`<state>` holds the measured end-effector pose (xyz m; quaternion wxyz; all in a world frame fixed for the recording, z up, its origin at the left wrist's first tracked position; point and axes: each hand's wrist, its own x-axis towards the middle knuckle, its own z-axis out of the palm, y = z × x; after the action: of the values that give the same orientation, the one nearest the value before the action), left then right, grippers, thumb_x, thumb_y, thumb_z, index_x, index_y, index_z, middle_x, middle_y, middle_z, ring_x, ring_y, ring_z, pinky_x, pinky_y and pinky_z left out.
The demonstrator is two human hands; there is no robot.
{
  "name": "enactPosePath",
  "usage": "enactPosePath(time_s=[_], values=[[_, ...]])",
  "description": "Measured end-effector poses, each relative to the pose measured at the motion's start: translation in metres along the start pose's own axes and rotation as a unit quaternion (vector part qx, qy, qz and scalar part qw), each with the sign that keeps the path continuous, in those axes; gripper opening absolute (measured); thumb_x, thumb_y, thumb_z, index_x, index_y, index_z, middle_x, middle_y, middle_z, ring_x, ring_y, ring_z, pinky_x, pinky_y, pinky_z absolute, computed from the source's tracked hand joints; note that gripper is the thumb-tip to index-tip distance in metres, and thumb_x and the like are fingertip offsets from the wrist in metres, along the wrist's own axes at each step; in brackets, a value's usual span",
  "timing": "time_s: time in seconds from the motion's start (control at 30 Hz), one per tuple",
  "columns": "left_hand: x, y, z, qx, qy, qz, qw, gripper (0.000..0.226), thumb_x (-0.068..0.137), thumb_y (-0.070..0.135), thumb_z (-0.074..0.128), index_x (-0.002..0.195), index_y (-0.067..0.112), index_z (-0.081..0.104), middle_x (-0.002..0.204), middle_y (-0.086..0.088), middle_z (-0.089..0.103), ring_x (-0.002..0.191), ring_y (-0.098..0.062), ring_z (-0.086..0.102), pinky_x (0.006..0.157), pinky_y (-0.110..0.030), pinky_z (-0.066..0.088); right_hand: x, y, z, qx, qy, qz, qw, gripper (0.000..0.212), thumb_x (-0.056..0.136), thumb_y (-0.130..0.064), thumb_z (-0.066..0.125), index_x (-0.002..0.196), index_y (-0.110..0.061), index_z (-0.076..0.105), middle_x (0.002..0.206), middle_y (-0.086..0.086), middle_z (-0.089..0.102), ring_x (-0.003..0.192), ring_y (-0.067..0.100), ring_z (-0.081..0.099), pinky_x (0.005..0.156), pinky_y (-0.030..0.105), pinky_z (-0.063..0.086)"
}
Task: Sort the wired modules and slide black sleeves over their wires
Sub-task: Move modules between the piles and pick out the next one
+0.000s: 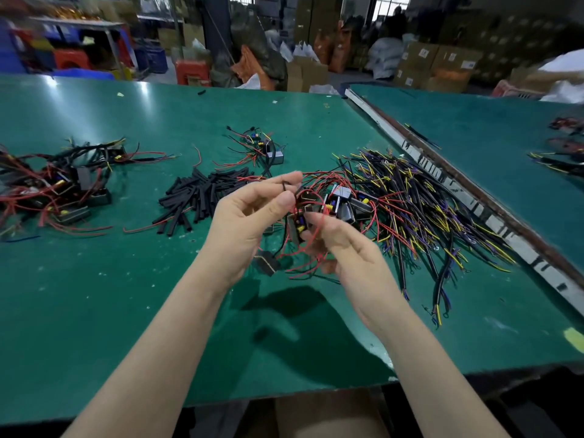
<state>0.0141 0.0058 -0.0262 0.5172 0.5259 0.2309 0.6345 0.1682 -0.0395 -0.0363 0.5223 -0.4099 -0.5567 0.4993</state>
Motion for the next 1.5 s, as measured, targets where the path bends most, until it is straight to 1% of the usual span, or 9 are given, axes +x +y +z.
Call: enactPosePath(time_s=[0.17, 0.33, 0.47, 0.63, 0.77, 0.93, 1.1, 1.27, 1.5], values=[[-0.005, 0.008, 0.005, 0.015, 0.049, -0.005, 0.999, 0.008, 0.073, 0.02, 0.069, 0.079, 0.016, 0.073, 0.094, -0.003, 0.074, 0.09, -0.018, 0.068, 0.089, -0.032, 0.052, 0.001, -0.029, 0.01, 0.014, -0.008, -0.06, 0.998, 0.019, 0.082, -0.034, 0.06, 0.093, -0.024, 0.071, 0.079, -0.015, 0.07, 0.072, -0.007, 0.059, 0.064, 0.005, 0.042], [-0.005, 0.026, -0.001, -0.12, 0.12, -0.05, 0.984, 0.015, 0.076, 0.019, 0.064, 0.063, 0.021, 0.07, 0.082, -0.001, 0.074, 0.076, -0.012, 0.07, 0.068, -0.023, 0.056, 0.013, -0.04, 0.014, 0.024, 0.121, -0.138, 0.983, 0.012, 0.09, -0.015, 0.064, 0.081, -0.021, 0.07, 0.077, -0.013, 0.071, 0.075, -0.004, 0.06, 0.071, 0.011, 0.045], [-0.012, 0.031, -0.016, -0.157, 0.138, -0.113, 0.971, 0.008, 0.072, 0.02, 0.067, 0.065, 0.023, 0.064, 0.078, 0.003, 0.073, 0.071, -0.008, 0.07, 0.063, -0.021, 0.056, 0.023, -0.034, 0.026, 0.119, 0.074, -0.094, 0.986, 0.012, 0.083, -0.025, 0.064, 0.087, -0.014, 0.066, 0.095, 0.0, 0.074, 0.094, 0.01, 0.066, 0.078, 0.018, 0.046], [-0.018, 0.024, -0.044, -0.244, 0.2, -0.287, 0.905, 0.013, 0.067, 0.029, 0.067, 0.061, 0.02, 0.074, 0.069, 0.012, 0.072, 0.064, 0.003, 0.067, 0.068, -0.016, 0.052, 0.039, -0.008, 0.056, 0.206, 0.023, 0.003, 0.978, 0.014, 0.088, -0.01, 0.063, 0.093, -0.015, 0.05, 0.078, 0.002, 0.074, 0.071, 0.014, 0.071, 0.061, 0.018, 0.05], [-0.025, 0.014, -0.063, -0.178, 0.184, -0.355, 0.899, 0.018, 0.068, 0.041, 0.067, 0.065, 0.023, 0.07, 0.069, 0.016, 0.069, 0.076, -0.003, 0.07, 0.069, -0.021, 0.048, 0.057, 0.019, 0.071, 0.114, 0.064, 0.093, 0.987, 0.016, 0.091, -0.012, 0.064, 0.098, -0.016, 0.051, 0.081, -0.001, 0.073, 0.064, 0.006, 0.066, 0.049, 0.012, 0.042], [-0.032, 0.01, -0.086, -0.177, 0.264, -0.33, 0.889, 0.016, 0.072, 0.029, 0.068, 0.061, 0.017, 0.068, 0.058, 0.008, 0.065, 0.053, -0.003, 0.063, 0.059, -0.019, 0.054, 0.071, 0.032, 0.076, -0.134, 0.018, 0.117, 0.984, 0.034, 0.085, -0.02, 0.073, 0.107, -0.016, 0.047, 0.076, -0.001, 0.066, 0.054, 0.007, 0.061, 0.048, 0.021, 0.045], [-0.032, 0.002, -0.083, -0.09, 0.261, -0.263, 0.925, 0.015, 0.095, 0.021, 0.052, 0.085, 0.015, 0.06, 0.057, 0.007, 0.065, 0.051, -0.004, 0.063, 0.049, -0.019, 0.052, 0.079, 0.01, 0.084, -0.505, -0.045, 0.027, 0.861, 0.022, 0.087, -0.046, 0.061, 0.098, -0.027, 0.057, 0.08, 0.002, 0.068, 0.078, 0.028, 0.065, 0.074, 0.038, 0.054], [-0.017, -0.006, -0.073, 0.078, 0.209, -0.218, 0.95, 0.02, 0.102, 0.024, 0.041, 0.086, 0.012, 0.045, 0.051, 0.002, 0.055, 0.036, -0.008, 0.045, 0.036, -0.014, 0.036, 0.117, -0.023, 0.105, -0.54, 0.021, -0.053, 0.84, 0.025, 0.09, -0.048, 0.052, 0.096, -0.027, 0.064, 0.099, 0.003, 0.069, 0.097, 0.028, 0.061, 0.081, 0.036, 0.05], [0.005, -0.013, -0.1, 0.034, 0.165, -0.288, 0.943, 0.021, 0.101, 0.013, 0.038, 0.089, 0.013, 0.056, 0.047, 0.011, 0.042, 0.035, -0.003, 0.032, 0.055, -0.026, 0.023, 0.174, 0.0, 0.13, -0.593, -0.169, -0.054, 0.785, 0.031, 0.088, -0.012, 0.049, 0.11, -0.026, 0.065, 0.116, 0.006, 0.065, 0.109, 0.029, 0.058, 0.092, 0.041, 0.05]])
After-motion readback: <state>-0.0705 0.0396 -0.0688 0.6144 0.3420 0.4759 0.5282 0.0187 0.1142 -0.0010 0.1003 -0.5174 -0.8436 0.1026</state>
